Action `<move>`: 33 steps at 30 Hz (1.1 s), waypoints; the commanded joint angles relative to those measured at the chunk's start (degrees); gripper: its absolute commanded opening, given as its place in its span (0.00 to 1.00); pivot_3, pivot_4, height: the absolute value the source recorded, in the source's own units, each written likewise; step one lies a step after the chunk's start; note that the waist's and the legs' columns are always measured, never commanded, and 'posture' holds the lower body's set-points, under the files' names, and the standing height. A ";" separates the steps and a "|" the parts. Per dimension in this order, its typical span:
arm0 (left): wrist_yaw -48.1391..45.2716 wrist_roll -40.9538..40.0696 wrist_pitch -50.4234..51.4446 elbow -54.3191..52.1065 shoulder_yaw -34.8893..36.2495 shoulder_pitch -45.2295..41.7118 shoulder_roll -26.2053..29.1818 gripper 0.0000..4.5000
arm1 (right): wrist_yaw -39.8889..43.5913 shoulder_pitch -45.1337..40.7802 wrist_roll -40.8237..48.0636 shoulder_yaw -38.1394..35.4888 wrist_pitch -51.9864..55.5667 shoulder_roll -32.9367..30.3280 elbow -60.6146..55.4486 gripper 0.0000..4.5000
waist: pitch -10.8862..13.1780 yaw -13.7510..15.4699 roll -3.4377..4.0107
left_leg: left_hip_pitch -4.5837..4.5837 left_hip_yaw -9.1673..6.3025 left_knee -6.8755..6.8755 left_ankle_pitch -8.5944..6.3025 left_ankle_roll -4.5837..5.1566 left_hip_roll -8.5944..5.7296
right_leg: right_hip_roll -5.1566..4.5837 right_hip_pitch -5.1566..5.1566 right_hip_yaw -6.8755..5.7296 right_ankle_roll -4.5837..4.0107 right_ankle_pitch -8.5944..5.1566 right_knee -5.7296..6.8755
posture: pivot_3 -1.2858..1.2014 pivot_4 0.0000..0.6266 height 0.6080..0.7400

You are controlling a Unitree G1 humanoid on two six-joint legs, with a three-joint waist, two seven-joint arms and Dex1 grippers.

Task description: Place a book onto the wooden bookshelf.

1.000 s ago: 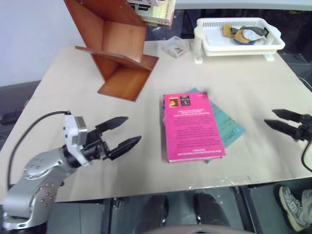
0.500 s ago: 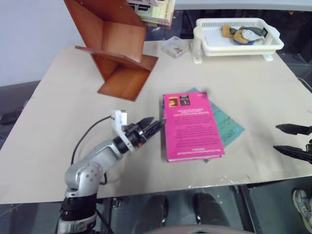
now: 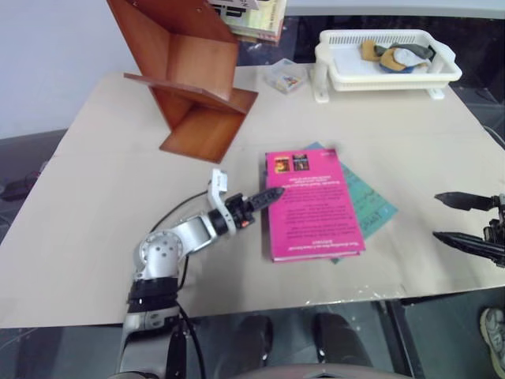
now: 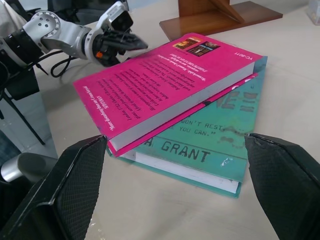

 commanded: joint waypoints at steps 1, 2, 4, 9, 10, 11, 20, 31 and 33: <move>0.37 -4.59 2.75 -4.22 1.84 1.88 -0.09 0.98 | -0.55 0.78 0.75 -1.69 -0.66 0.38 -1.85 1.00 | 0.00 0.04 0.00 | 0.00 0.00 0.00 0.00 0.00 0.00 | 0.00 0.00 0.00 0.00 0.00 0.00 | 0.52 0.24 1.00; 0.61 -5.04 2.86 -4.51 2.01 2.21 -0.27 0.98 | -0.64 0.91 0.71 -1.68 -0.79 0.47 -1.93 1.00 | 0.00 0.07 0.00 | 0.00 -0.01 0.00 0.00 0.00 0.00 | -0.01 0.00 0.00 0.00 0.00 0.00 | 0.52 0.24 1.00; 2.81 -6.96 2.77 -3.57 3.51 2.10 -1.91 0.98 | -1.03 0.77 0.68 -1.27 -0.89 0.81 -2.06 1.00 | 0.00 0.16 0.00 | 0.01 -0.01 0.00 -0.01 0.02 0.00 | -0.02 0.00 -0.01 0.00 0.00 0.01 | 0.52 0.24 1.00; 7.09 -9.33 2.76 -0.09 5.70 0.35 -4.21 0.98 | -1.00 -0.73 0.41 -0.27 -1.03 0.61 -1.00 1.00 | 0.00 0.49 0.00 | 0.04 0.00 0.02 -0.04 0.07 -0.01 | -0.02 0.02 -0.01 0.00 0.00 0.07 | 0.52 0.24 1.00; 8.06 -9.62 2.82 1.03 6.07 -0.12 -4.49 0.98 | -0.95 -1.01 0.34 -0.14 -1.03 0.54 -0.79 1.00 | 0.00 0.60 0.00 | 0.04 0.00 0.02 0.00 0.01 -0.01 | -0.01 0.02 -0.01 0.00 0.00 0.07 | 0.52 0.24 1.00; 8.63 -9.48 2.89 2.24 6.20 -0.60 -4.54 0.98 | -0.92 -1.33 0.29 0.00 -1.01 0.49 -0.61 1.00 | 0.00 0.67 -0.01 | 0.04 0.00 0.02 0.03 -0.04 -0.01 | -0.01 0.02 -0.01 0.00 0.00 0.07 | 0.52 0.24 1.00; 7.97 -8.14 2.17 11.44 7.19 -5.24 -4.78 0.79 | -0.81 -2.85 -0.16 0.79 -1.25 0.45 0.20 1.00 | -0.01 1.08 -0.03 | 0.02 0.00 0.03 0.05 -0.07 -0.07 | 0.06 0.01 -0.02 0.00 0.00 0.07 | 0.52 0.24 1.00; 8.76 -11.30 5.41 10.50 8.68 -5.06 -5.62 0.02 | -2.07 -1.82 0.06 0.78 -1.62 1.90 -1.11 1.00 | -0.01 1.06 -0.04 | 0.02 -0.01 0.03 0.05 -0.08 -0.06 | -0.03 0.01 -0.01 0.00 0.00 0.06 | 0.52 0.24 1.00; 9.04 -11.61 6.23 9.69 8.62 -4.67 -5.32 0.02 | -2.30 -1.90 0.12 0.94 -1.58 2.03 -1.27 1.00 | -0.01 1.06 -0.04 | 0.01 -0.01 0.03 0.05 -0.08 -0.07 | -0.03 0.01 -0.01 0.00 0.00 0.06 | 0.52 0.24 1.00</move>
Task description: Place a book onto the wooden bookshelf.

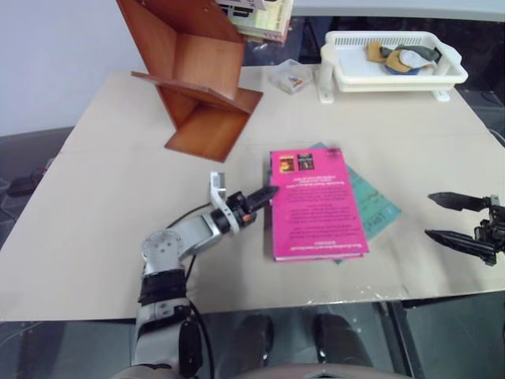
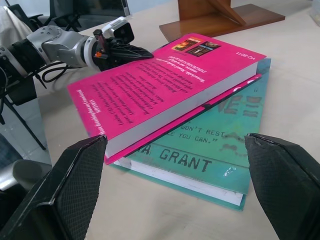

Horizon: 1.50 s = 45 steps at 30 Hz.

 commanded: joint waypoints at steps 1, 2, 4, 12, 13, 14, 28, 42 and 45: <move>0.44 -2.15 1.60 -2.52 0.42 0.56 0.18 0.02 | -0.26 -0.45 0.58 -0.83 -0.85 0.02 -2.02 1.00 | 0.00 0.00 0.00 | 0.00 0.00 0.00 0.00 0.00 0.00 | 0.00 0.00 0.00 0.00 0.00 0.00 | 0.52 0.24 1.00; 0.72 -2.41 1.81 -2.86 0.53 0.80 0.23 0.02 | -0.37 -0.48 0.60 -0.78 -0.88 0.06 -2.09 1.00 | 0.00 -0.01 0.00 | 0.00 0.00 0.00 0.00 0.00 0.00 | 0.00 0.00 0.00 0.00 0.00 0.00 | 0.52 0.24 1.00; 2.13 -3.83 2.19 -5.21 0.98 2.19 0.08 0.02 | -0.41 -0.41 0.59 -0.69 -0.93 0.08 -2.17 1.00 | 0.00 -0.03 0.00 | 0.00 0.00 0.00 0.00 0.00 0.00 | 0.00 0.00 0.00 0.00 0.00 0.00 | 0.52 0.24 1.00; 17.43 -7.52 -7.17 -23.29 1.14 12.68 -8.09 0.02 | -1.03 0.81 0.69 -0.70 -1.21 0.69 -3.07 1.00 | 0.02 0.16 -0.05 | -0.01 0.02 0.00 -0.01 0.00 0.01 | -0.09 0.00 0.05 0.00 0.00 -0.02 | 0.52 0.24 1.00; 18.53 -7.71 -8.61 -25.07 0.91 13.54 -9.34 0.02 | -1.01 0.80 0.66 -0.65 -1.24 0.69 -3.04 1.00 | 0.02 0.21 -0.04 | -0.01 0.01 0.00 -0.01 0.00 0.01 | -0.09 0.00 0.03 0.00 0.00 -0.03 | 0.52 0.24 1.00; 20.56 -8.89 -9.64 -26.18 0.62 14.35 -10.57 0.02 | -1.05 0.71 0.66 -0.57 -1.23 0.70 -3.03 1.00 | 0.02 0.21 -0.05 | 0.00 0.01 0.00 -0.03 0.03 0.01 | -0.09 0.01 0.02 0.00 0.00 -0.01 | 0.52 0.24 1.00; 24.42 -20.86 -13.55 -27.87 -5.38 19.87 -8.43 0.72 | -0.90 -0.67 0.95 0.38 -0.88 0.28 -2.83 1.00 | 0.05 0.13 -0.09 | 0.00 0.03 0.01 -0.02 0.04 0.01 | -0.04 0.02 0.02 0.00 0.00 -0.01 | 0.52 0.24 1.00; 8.04 -20.30 -6.61 -4.95 -6.60 8.40 9.37 0.72 | 6.06 -2.99 3.78 2.59 2.94 -2.93 -3.03 1.00 | 0.03 0.12 -0.06 | 0.02 0.02 0.01 -0.02 0.04 -0.04 | 0.12 0.02 0.00 -0.01 -0.01 0.00 | 0.52 0.24 1.00; 1.34 -19.39 -1.35 -1.35 -8.01 5.15 12.09 0.72 | 6.54 -5.89 3.54 4.31 2.96 -2.88 -2.31 1.00 | 0.03 -0.25 -0.07 | 0.02 -0.03 0.03 -0.01 0.05 -0.07 | 0.22 0.02 -0.04 -0.01 0.00 0.03 | 0.52 0.24 1.00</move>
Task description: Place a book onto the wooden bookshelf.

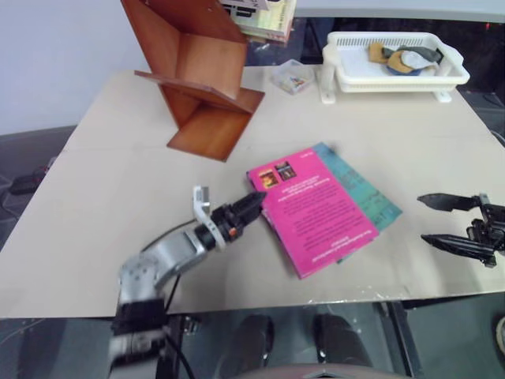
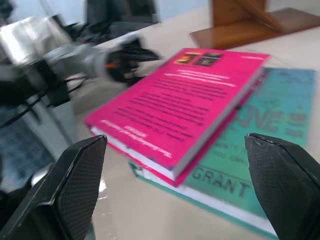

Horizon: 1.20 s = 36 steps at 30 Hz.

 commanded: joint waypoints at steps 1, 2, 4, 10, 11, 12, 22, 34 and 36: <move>-7.41 0.35 5.02 2.44 -0.80 -2.04 1.46 0.72 | 2.06 -1.67 0.43 0.46 -0.29 -0.69 -0.19 1.00 | 0.00 -0.23 0.00 | -0.01 0.01 -0.01 0.01 -0.02 0.00 | 0.00 -0.01 0.03 0.00 0.00 -0.01 | 0.52 0.24 1.00; -8.23 0.37 5.47 3.35 -0.48 -2.58 1.44 0.72 | 2.08 -1.59 0.42 0.51 -0.23 -0.73 -0.19 1.00 | 0.00 -0.21 0.00 | -0.01 0.01 -0.01 0.05 -0.08 0.01 | -0.01 -0.02 0.03 0.00 0.00 -0.02 | 0.52 0.24 1.00; -9.11 1.14 5.81 6.31 0.32 -4.27 1.00 0.72 | 2.03 -1.56 0.14 0.72 -0.51 -0.64 -0.08 1.00 | 0.00 -0.03 0.00 | -0.09 -0.01 -0.03 0.05 -0.09 0.01 | -0.09 -0.11 0.04 -0.01 -0.01 -0.05 | 0.52 0.24 1.00; -13.67 5.25 10.43 12.88 -1.24 -8.47 -0.50 0.72 | 1.85 -2.46 -0.73 1.10 -1.50 -0.65 0.82 1.00 | 0.00 0.13 0.00 | -0.14 -0.12 -0.03 0.05 -0.09 -0.12 | -0.37 -0.12 -0.06 0.00 -0.01 -0.02 | 0.52 0.24 1.00; -14.10 6.41 10.69 13.41 -1.26 -8.73 -0.77 0.72 | 1.84 -2.41 -0.79 1.05 -1.63 -0.66 0.86 1.00 | 0.00 0.11 0.00 | -0.14 -0.13 -0.03 0.05 -0.09 -0.15 | -0.39 -0.12 -0.07 0.00 0.00 -0.02 | 0.52 0.24 1.00; -14.48 7.56 10.82 13.87 -1.20 -8.87 -1.09 0.72 | 1.85 -2.27 -0.84 0.96 -1.74 -0.67 0.85 1.00 | 0.00 0.09 0.00 | -0.14 -0.14 -0.03 0.05 -0.09 -0.17 | -0.39 -0.11 -0.07 0.00 0.00 -0.02 | 0.52 0.24 1.00; -18.34 15.59 12.93 16.84 -1.21 -10.94 -3.47 0.72 | 1.16 -0.92 -1.09 -0.02 -2.78 -0.41 0.60 1.00 | -0.01 0.22 0.02 | -0.13 -0.24 -0.03 0.05 -0.10 -0.21 | -0.43 -0.06 -0.16 0.01 -0.01 -0.01 | 0.52 0.24 1.00; -21.76 23.77 13.32 17.82 0.88 -12.46 -6.58 0.53 | 0.21 0.76 -1.01 -0.63 -3.72 0.01 -0.05 1.00 | -0.05 0.23 0.07 | -0.11 -0.31 -0.01 0.06 -0.11 -0.22 | -0.45 -0.01 -0.23 0.01 -0.01 -0.01 | 0.52 0.24 1.00; -22.11 24.58 13.40 17.88 1.31 -12.61 -7.09 0.30 | 0.11 0.90 -1.10 -0.58 -3.90 0.15 -0.10 1.00 | -0.05 0.23 0.07 | -0.10 -0.32 -0.01 0.06 -0.12 -0.22 | -0.45 -0.01 -0.23 0.01 -0.01 -0.01 | 0.52 0.24 1.00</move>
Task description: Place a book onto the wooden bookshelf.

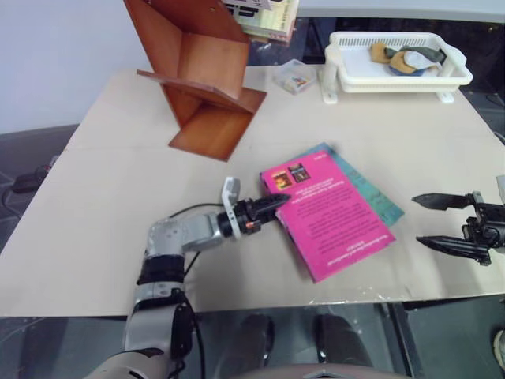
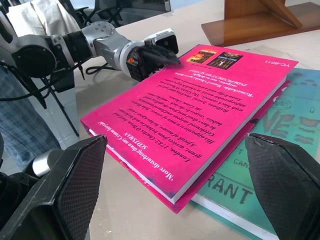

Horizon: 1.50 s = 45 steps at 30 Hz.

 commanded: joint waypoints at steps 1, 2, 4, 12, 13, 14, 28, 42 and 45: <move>-1.03 1.61 0.71 1.35 0.54 -0.20 -1.42 0.18 | 0.07 0.18 0.50 -1.80 -0.94 0.10 -1.45 1.00 | 0.00 0.00 0.00 | 0.00 0.00 0.00 0.00 0.00 0.00 | 0.00 0.00 -0.01 0.00 0.00 0.00 | 0.52 0.24 1.00; -1.18 1.95 0.74 1.40 0.71 -0.30 -1.58 0.08 | 0.01 0.16 0.53 -1.75 -0.90 0.16 -1.52 1.00 | -0.02 0.02 0.00 | 0.00 -0.01 0.00 0.01 -0.01 0.00 | 0.00 0.01 -0.01 0.00 0.00 0.00 | 0.52 0.24 1.00; -1.37 2.51 0.91 1.46 1.28 -0.50 -1.93 0.03 | -0.04 0.04 0.54 -1.66 -0.89 0.20 -1.54 1.00 | -0.03 0.05 0.02 | 0.01 -0.03 0.00 0.02 -0.03 -0.01 | -0.01 0.03 -0.05 0.00 0.00 0.00 | 0.52 0.24 1.00; -1.05 -0.12 4.50 -2.38 5.56 0.64 -3.15 0.03 | -0.10 -0.41 0.19 -1.31 -1.16 0.26 -0.94 1.00 | -0.03 -0.10 0.02 | 0.00 -0.10 0.01 0.04 -0.06 -0.02 | 0.00 0.03 -0.10 0.01 0.00 0.02 | 0.52 0.24 1.00; -0.89 -1.00 5.22 -3.35 6.21 1.05 -3.36 0.03 | -0.15 -0.41 0.15 -1.28 -1.17 0.30 -0.97 1.00 | -0.03 -0.15 0.01 | -0.01 -0.10 0.01 0.04 -0.06 -0.02 | 0.00 0.02 -0.10 0.01 0.00 0.01 | 0.52 0.24 1.00; -0.70 -1.55 5.79 -4.08 6.77 1.35 -3.57 0.03 | -0.17 -0.40 0.13 -1.27 -1.18 0.33 -0.99 1.00 | -0.02 -0.16 0.01 | -0.03 -0.10 0.01 0.04 -0.07 -0.01 | 0.00 0.01 -0.09 0.01 0.00 0.01 | 0.52 0.24 1.00; 10.60 -15.99 2.12 -17.08 14.14 5.09 -3.91 0.03 | 1.02 -3.43 1.02 -0.09 -0.09 1.11 0.52 1.00 | 0.01 -0.16 -0.05 | -0.08 -0.13 0.01 0.04 -0.07 0.02 | -0.01 -0.03 -0.11 0.01 0.00 0.00 | 0.52 0.24 1.00; -2.46 15.49 -22.73 -39.59 -5.20 -9.74 13.58 0.03 | 0.72 -10.96 5.37 -3.23 2.79 1.37 7.24 1.00 | 0.11 -0.25 -0.17 | -0.18 -0.12 -0.09 0.07 -0.12 0.01 | 0.03 -0.10 -0.15 -0.02 0.00 -0.14 | 0.52 0.24 1.00; -6.62 23.23 -28.60 -41.11 -9.73 -11.15 17.38 0.03 | 0.76 -12.64 5.96 -3.81 3.19 1.54 9.20 1.00 | 0.13 -0.21 -0.19 | -0.25 -0.15 -0.11 0.07 -0.11 0.01 | 0.04 -0.14 -0.18 -0.02 0.00 -0.18 | 0.52 0.24 1.00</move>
